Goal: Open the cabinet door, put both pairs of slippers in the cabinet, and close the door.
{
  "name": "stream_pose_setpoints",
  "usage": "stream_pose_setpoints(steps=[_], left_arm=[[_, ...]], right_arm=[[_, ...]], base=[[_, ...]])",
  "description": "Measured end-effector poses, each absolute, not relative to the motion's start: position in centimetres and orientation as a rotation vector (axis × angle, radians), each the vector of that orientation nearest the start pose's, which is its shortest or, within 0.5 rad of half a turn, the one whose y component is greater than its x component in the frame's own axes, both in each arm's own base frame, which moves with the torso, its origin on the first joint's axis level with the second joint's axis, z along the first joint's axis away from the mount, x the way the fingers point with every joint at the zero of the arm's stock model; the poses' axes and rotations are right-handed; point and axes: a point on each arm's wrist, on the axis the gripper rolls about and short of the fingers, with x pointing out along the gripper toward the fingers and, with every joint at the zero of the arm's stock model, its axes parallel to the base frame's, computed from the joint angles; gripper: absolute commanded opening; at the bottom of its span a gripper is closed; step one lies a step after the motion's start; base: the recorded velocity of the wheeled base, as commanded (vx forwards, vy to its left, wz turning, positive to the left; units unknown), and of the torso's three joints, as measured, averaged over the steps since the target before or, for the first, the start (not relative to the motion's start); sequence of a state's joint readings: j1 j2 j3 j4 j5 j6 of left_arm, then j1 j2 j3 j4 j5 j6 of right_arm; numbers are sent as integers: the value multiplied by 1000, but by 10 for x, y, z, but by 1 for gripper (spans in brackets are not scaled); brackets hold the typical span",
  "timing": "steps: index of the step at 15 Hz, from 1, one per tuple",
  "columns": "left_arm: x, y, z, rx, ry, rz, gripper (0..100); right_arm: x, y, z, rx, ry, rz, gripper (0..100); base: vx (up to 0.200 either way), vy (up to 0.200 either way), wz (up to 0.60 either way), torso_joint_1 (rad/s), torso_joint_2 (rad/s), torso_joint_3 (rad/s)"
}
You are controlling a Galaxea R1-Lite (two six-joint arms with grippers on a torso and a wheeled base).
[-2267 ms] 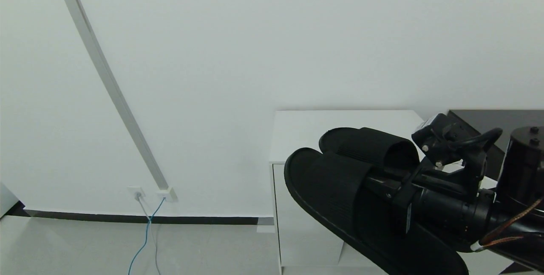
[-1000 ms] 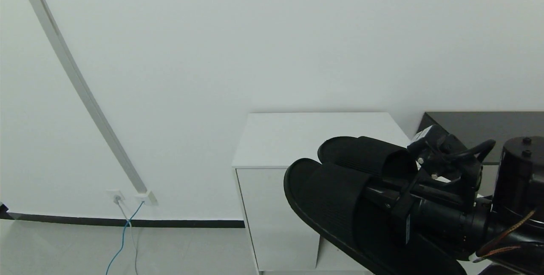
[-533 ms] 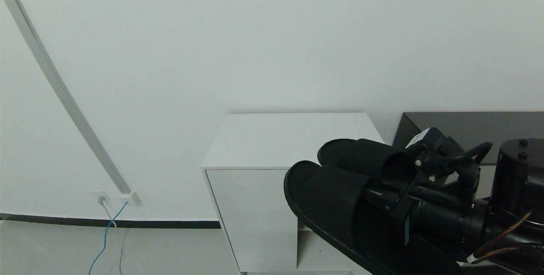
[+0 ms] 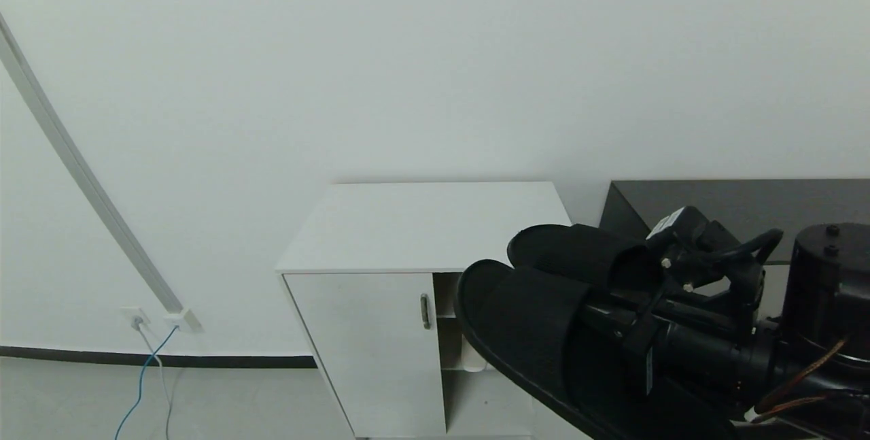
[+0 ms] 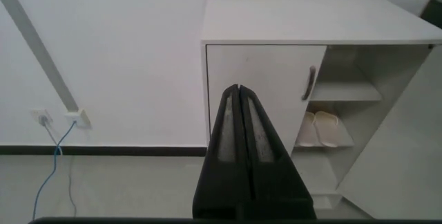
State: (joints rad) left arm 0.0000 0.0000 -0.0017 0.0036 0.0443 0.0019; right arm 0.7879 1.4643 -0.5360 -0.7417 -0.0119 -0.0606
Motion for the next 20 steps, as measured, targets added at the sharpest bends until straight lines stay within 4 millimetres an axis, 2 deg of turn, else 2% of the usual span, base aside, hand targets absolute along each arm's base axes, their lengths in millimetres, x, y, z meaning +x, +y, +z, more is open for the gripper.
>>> stream_pose_setpoints(steps=[13,20], left_arm=[[-23,1,76,0,1,46,0],[-23,1,76,0,2,46,0]], right_arm=[[166,166,180,-143,167,779,0],[167,166,178,-149,176,778,0]], base=[[0,0,0,0,0,0],[0,0,0,-144,325,170]])
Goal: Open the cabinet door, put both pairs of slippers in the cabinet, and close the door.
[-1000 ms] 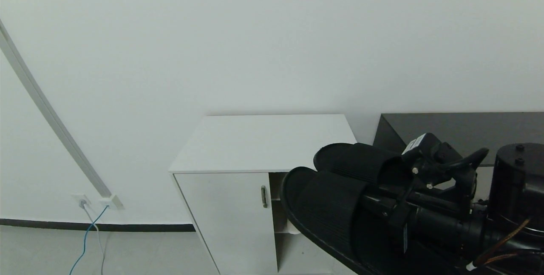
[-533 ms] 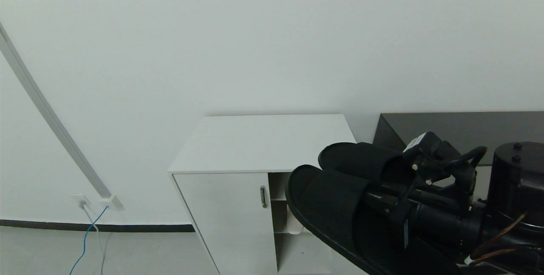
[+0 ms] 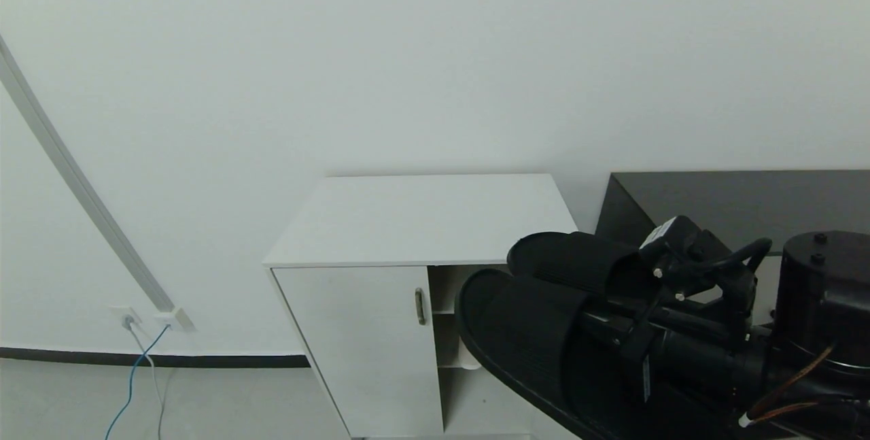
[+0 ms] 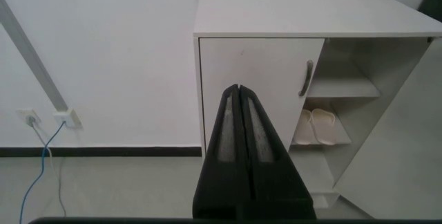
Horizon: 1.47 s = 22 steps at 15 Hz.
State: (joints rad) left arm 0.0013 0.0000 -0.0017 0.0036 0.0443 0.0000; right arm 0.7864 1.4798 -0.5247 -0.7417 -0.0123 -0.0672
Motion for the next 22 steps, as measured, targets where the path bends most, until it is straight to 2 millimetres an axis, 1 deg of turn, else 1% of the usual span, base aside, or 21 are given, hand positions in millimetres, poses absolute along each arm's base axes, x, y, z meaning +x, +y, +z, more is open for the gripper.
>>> stream_pose_setpoints(steps=[9,22], left_arm=[[-23,1,76,0,2,46,0],[-23,1,76,-4,1,46,0]], right_arm=[[166,166,175,-154,186,778,0],[166,166,173,-163,193,779,0]], base=[[0,0,0,-165,375,210],[0,0,0,-209,531,318]])
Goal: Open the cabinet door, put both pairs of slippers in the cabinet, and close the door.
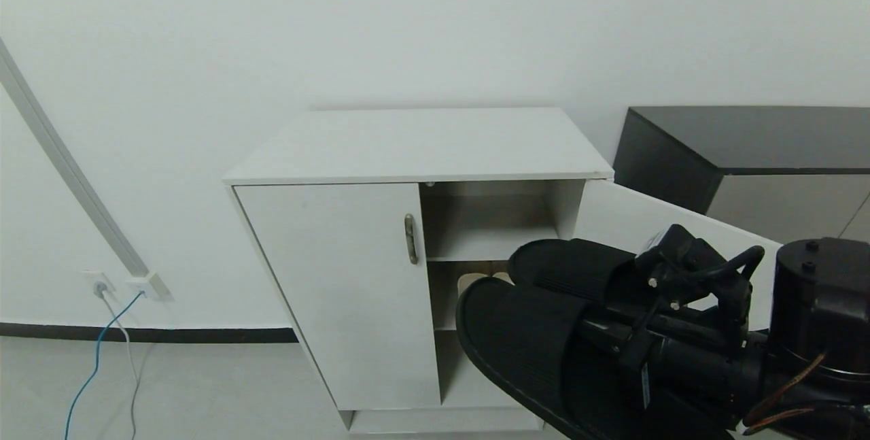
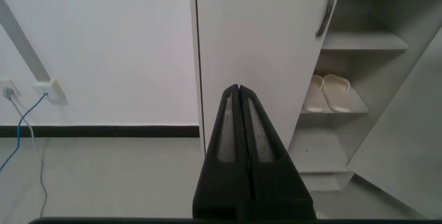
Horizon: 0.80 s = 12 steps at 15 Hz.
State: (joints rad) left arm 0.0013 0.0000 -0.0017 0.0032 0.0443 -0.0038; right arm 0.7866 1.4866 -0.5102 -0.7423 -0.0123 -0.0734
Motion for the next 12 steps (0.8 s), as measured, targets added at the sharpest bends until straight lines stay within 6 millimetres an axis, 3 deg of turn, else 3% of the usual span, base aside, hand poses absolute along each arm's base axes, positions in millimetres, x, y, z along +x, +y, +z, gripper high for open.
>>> stream_pose_setpoints(steps=[12], left_arm=[[-23,1,76,-4,1,46,0]], right_arm=[[166,166,172,-163,194,779,0]], base=[[0,0,0,-127,475,340]])
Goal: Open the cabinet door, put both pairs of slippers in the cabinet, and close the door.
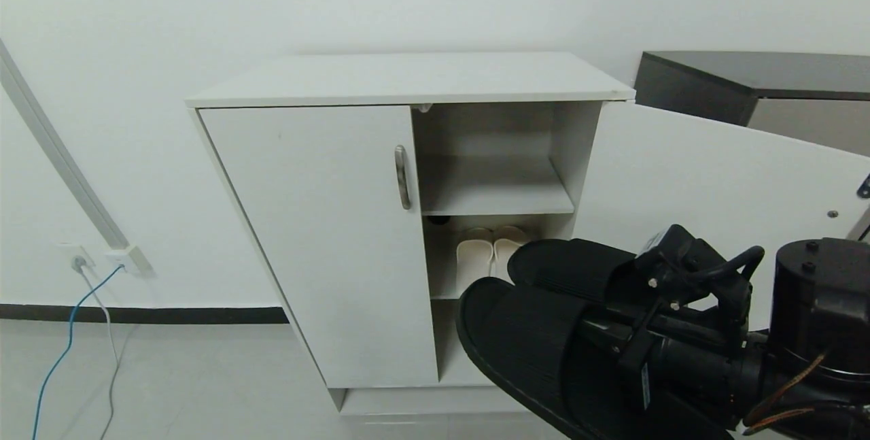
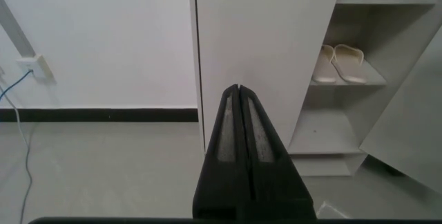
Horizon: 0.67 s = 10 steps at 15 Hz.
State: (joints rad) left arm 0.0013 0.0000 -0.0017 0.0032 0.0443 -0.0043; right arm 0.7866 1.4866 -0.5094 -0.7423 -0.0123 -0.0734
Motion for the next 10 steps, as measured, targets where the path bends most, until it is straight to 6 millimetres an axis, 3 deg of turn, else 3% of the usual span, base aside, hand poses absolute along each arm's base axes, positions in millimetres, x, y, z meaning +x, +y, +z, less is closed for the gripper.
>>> stream_pose_setpoints(steps=[5,10], left_arm=[[-23,1,76,-4,2,46,0],[-23,1,76,-4,1,46,0]], right_arm=[[166,166,172,-164,195,779,0],[166,166,171,-166,201,779,0]], base=[[0,0,0,-25,408,375],[0,0,0,0,0,0]])
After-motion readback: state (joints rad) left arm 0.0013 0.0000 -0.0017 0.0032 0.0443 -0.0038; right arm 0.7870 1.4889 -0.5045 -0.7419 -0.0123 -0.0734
